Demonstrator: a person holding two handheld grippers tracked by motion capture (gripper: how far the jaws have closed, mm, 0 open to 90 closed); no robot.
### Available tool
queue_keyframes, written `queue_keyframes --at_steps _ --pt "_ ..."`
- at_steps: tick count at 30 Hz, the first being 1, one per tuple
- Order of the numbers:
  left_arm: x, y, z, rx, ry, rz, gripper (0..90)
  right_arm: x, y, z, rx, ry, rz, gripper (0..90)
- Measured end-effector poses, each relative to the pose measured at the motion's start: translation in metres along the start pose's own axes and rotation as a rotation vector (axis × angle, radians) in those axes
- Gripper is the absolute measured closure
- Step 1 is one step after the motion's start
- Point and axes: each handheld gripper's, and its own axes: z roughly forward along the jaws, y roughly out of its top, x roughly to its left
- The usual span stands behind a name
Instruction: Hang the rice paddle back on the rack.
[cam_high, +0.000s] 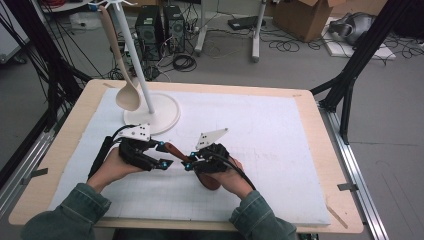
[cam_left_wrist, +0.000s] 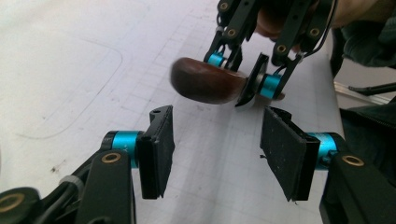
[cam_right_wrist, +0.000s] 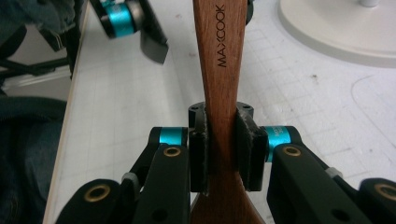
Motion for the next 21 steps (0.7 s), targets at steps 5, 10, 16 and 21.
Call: queue_keyframes --at_steps 5,10,16,21 --pt "0.0001 0.0043 -0.0019 -0.025 0.001 -0.005 46.6 0.0028 0.0049 0.0025 -0.024 -0.004 0.013 77.4" --pt "-0.0010 0.0075 -0.0011 -0.034 0.018 -0.010 51.3 0.0057 0.0055 0.0076 -0.020 0.004 0.022 77.0" --pt "0.0004 0.0072 -0.0016 -0.029 0.004 -0.015 57.8 0.0055 0.0053 0.0069 -0.027 0.024 0.031 71.3" --pt "0.0002 0.0072 -0.0032 -0.047 -0.031 -0.017 60.4 0.0049 0.0042 0.0058 -0.014 0.057 0.017 68.6"
